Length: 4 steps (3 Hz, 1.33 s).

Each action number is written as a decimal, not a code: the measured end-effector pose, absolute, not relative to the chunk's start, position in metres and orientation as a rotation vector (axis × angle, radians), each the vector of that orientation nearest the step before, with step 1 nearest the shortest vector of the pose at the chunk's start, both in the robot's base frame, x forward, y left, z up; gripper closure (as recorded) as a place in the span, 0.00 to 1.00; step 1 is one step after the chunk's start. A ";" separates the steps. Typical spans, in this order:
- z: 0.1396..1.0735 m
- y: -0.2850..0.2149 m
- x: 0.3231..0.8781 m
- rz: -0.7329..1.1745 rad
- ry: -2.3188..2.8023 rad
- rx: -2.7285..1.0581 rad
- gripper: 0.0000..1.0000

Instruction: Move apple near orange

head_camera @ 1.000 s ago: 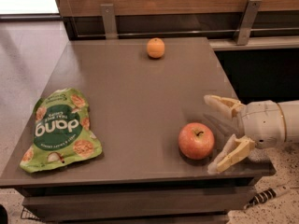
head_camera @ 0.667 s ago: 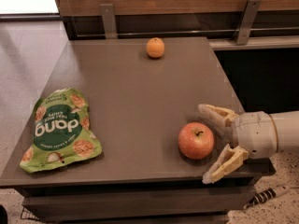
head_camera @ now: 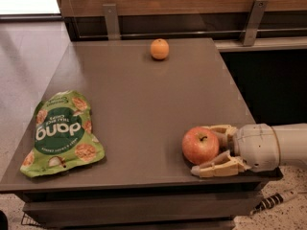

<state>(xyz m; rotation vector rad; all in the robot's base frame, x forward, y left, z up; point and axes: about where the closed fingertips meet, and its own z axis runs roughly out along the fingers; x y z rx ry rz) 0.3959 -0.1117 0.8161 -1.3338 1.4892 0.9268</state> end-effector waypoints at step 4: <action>0.820 -0.105 0.398 0.931 1.473 -1.355 1.00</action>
Offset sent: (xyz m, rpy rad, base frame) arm -0.0002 0.0016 0.0004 -0.0005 -0.0006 0.0034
